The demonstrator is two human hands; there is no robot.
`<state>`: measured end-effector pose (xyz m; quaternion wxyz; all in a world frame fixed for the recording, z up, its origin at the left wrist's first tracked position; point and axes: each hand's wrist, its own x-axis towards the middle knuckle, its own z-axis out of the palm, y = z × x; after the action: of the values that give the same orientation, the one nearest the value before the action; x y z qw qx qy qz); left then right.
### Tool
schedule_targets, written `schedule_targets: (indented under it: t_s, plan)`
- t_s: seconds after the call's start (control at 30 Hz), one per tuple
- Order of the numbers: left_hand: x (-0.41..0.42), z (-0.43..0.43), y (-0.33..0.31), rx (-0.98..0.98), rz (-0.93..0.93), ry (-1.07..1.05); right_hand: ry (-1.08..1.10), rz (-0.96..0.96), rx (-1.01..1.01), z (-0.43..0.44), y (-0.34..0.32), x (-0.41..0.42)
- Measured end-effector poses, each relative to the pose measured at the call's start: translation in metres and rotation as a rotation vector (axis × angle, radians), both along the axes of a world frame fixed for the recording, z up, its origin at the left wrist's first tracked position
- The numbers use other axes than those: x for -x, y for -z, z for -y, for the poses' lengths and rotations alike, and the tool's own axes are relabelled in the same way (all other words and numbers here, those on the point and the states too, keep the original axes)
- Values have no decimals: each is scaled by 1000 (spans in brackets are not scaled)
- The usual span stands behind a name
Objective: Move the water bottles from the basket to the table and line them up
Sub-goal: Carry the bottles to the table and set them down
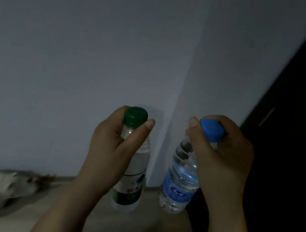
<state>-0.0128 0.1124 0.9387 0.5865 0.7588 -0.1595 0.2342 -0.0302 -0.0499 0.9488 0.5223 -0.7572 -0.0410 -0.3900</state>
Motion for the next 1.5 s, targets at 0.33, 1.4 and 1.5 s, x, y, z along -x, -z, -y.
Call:
schedule_targets:
  t_s: [0.33,1.4,1.5]
  plan:
    - [61,-161,-6,-11,17,-454,-456,73,89,-169,-12,-10]
    - [365,-600,18,79,-16,-1446,-1509,117,35,-729,7,192]
    - [372,-641,13,47,-31,-1516,-1636,92,-10,-783,7,196]
